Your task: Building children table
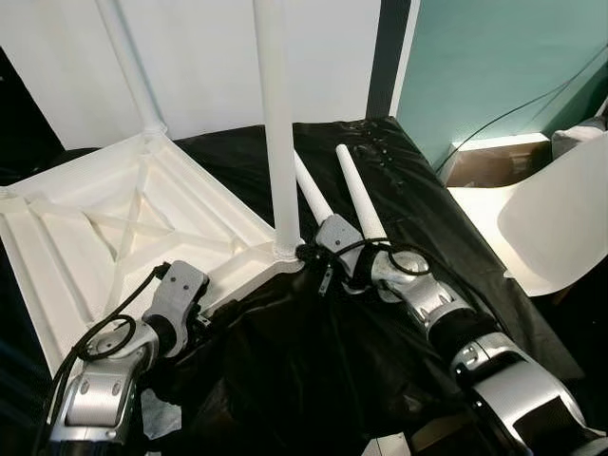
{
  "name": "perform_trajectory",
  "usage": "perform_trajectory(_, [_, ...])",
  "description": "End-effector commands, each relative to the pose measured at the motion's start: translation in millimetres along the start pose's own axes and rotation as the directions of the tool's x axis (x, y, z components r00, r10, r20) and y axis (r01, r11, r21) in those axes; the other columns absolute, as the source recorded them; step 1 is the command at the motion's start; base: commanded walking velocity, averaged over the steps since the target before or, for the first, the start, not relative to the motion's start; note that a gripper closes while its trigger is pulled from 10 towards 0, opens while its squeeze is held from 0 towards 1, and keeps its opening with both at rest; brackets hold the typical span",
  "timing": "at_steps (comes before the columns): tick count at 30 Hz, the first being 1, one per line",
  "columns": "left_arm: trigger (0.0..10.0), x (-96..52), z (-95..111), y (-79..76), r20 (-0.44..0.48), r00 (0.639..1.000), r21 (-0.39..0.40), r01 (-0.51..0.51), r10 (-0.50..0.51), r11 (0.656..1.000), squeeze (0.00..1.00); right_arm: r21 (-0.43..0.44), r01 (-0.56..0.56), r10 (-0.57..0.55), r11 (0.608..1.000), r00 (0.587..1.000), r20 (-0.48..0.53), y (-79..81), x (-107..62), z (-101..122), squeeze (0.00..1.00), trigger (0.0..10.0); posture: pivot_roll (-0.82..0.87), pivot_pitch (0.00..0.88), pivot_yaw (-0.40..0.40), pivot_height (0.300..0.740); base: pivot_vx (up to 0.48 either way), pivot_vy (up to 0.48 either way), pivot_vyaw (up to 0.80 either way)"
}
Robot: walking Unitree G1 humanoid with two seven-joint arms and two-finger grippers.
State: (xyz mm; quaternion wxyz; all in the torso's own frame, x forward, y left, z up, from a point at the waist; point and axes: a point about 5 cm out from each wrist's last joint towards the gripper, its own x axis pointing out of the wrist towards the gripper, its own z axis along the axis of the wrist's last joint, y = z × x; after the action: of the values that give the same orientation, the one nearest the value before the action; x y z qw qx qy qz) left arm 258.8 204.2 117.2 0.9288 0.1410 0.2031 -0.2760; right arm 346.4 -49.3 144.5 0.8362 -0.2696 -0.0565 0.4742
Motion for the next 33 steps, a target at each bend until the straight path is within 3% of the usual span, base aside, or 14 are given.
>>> perform_trajectory(1, [9.5, 2.4, -20, -2.0, -0.097, 0.995, -0.048, -0.02, 0.015, 0.999, 0.0, -0.015, -0.029, 0.03, 0.999, 0.999, 0.016, -0.3, 4.2, 6, 0.0, 10.0, 0.05, 0.0, 0.004, 0.74, 0.0, 0.0, 0.0])
perform_trajectory(2, [2.3, 3.5, -23, -4.5, -0.114, 0.993, -0.049, -0.011, 0.005, 0.999, 0.0, -0.025, -0.048, 0.049, 0.999, 0.998, 0.03, -0.6, 7.9, 9, 0.0, 10.0, 0.05, 0.0, 0.003, 0.74, 0.0, 0.0, 0.0])
perform_trajectory(3, [0.0, 4.8, -24, -7.0, -0.122, 0.992, -0.055, 0.002, -0.009, 0.999, 0.0, -0.028, -0.061, 0.062, 0.998, 0.997, 0.038, -0.8, 10.4, 11, 0.0, 10.0, 0.05, 0.0, 0.002, 0.74, 0.0, 0.0, 0.0])
perform_trajectory(9, [0.0, 11.1, -12, -21.1, -0.071, 0.996, -0.067, 0.056, -0.061, 0.996, 0.0, -0.018, -0.002, 0.002, 1.0, 1.0, -0.011, -14.9, 17.7, 11, 0.0, 10.0, 0.09, 0.0, -0.009, 0.74, 0.0, 0.0, 0.0])
perform_trajectory(17, [0.0, 16.5, 1, -23.7, -0.021, 1.0, -0.109, 0.0, -0.002, 0.994, 0.0, -0.096, 0.157, -0.162, 0.983, 0.985, -0.05, -37.3, 14.0, 13, 0.0, 10.0, 0.1, 0.0, -0.011, 0.74, 0.0, 0.0, 0.0])
perform_trajectory(20, [0.0, 18.4, 5, -26.5, 0.0, 1.0, -0.132, 0.011, -0.011, 0.991, 0.0, -0.104, 0.159, -0.165, 0.982, 0.985, -0.053, -36.0, 14.8, 12, 0.0, 10.0, 0.1, 0.0, -0.01, 0.74, 0.0, 0.0, 0.0])
perform_trajectory(24, [0.0, 23.6, 23, -26.3, 0.105, 0.994, -0.165, 0.012, 0.006, 0.986, 0.0, -0.13, 0.119, -0.123, 0.984, 0.992, -0.018, -21.9, 20.2, 13, 0.0, 10.0, 0.08, 0.0, 0.001, 0.74, 0.0, 0.0, 0.0])
perform_trajectory(25, [4.5, 24.3, 31, -24.2, 0.157, 0.987, -0.168, 0.01, 0.017, 0.986, 0.0, -0.131, 0.113, -0.114, 0.985, 0.994, -0.002, -18.0, 22.1, 15, 0.0, 10.0, 0.08, 0.0, 0.005, 0.74, 0.0, 0.0, 0.0])
perform_trajectory(26, [4.5, 24.3, 31, -24.2, 0.157, 0.987, -0.168, 0.01, 0.017, 0.986, 0.0, -0.131, 0.113, -0.114, 0.985, 0.994, -0.002, -18.0, 22.1, 15, 0.0, 10.0, 0.08, 0.0, 0.005, 0.74, 0.0, 0.0, 0.0])
perform_trajectory(27, [10.0, 23.4, 38, -22.7, 0.209, 0.978, -0.171, 0.022, 0.014, 0.985, 0.0, -0.121, 0.112, -0.11, 0.986, 0.994, 0.022, -15.3, 24.2, 18, 0.0, 10.0, 0.07, 0.0, 0.007, 0.74, 0.0, 0.0, 0.0])
perform_trajectory(28, [10.0, 22.0, 43, -21.6, 0.245, 0.969, -0.169, 0.032, 0.01, 0.985, 1.0, -0.106, 0.114, -0.109, 0.988, 0.993, 0.054, -12.8, 25.9, 23, 0.0, 10.0, 0.07, 0.0, 0.009, 0.74, 0.0, 0.0, 0.0])
perform_trajectory(33, [10.0, 11.3, 51, -20.5, 0.304, 0.952, -0.092, 0.063, -0.032, 0.994, 1.0, -0.028, 0.119, -0.114, 0.992, 0.983, 0.143, -5.2, 23.8, 33, 0.0, 10.0, 0.07, 0.0, 0.007, 0.74, 0.0, 0.0, 0.0])
